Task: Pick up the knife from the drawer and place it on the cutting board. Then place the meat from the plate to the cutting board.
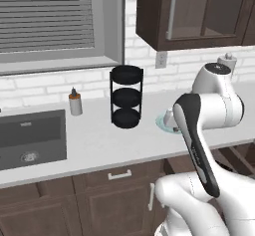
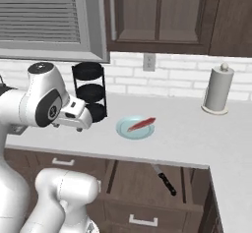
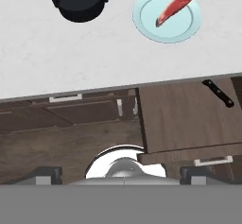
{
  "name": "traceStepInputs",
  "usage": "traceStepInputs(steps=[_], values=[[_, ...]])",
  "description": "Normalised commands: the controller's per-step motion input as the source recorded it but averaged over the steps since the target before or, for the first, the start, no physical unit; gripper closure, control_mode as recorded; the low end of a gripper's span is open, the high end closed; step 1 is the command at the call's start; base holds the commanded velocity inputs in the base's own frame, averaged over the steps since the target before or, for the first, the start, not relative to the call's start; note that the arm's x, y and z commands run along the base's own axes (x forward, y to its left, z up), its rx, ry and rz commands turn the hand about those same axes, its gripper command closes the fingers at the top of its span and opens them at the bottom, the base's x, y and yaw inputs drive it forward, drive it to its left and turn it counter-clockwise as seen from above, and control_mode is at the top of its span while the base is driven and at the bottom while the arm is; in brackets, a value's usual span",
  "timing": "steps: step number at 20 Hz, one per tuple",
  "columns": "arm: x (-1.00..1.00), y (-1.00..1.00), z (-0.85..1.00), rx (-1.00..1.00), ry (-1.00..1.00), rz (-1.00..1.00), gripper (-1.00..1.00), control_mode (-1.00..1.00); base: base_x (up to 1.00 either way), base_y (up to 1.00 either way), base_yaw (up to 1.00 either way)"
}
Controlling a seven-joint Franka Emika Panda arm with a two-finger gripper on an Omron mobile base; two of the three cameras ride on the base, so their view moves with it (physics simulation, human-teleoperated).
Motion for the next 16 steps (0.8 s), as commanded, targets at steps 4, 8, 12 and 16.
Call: traceStepInputs(steps=[4,8,12,16], values=[[0.00,0.00,0.00,0.00,0.00,0.00,-1.00,1.00,0.00,0.47,-0.34],[0.00,0.00,0.00,0.00,0.00,0.00,-1.00,1.00,0.00,0.56,-0.36],[0.00,0.00,0.00,0.00,0.00,0.00,-1.00,1.00,0.00,0.53,-0.37],[0.00,0.00,0.00,0.00,0.00,0.00,-1.00,1.00,0.03,0.48,-0.36]])
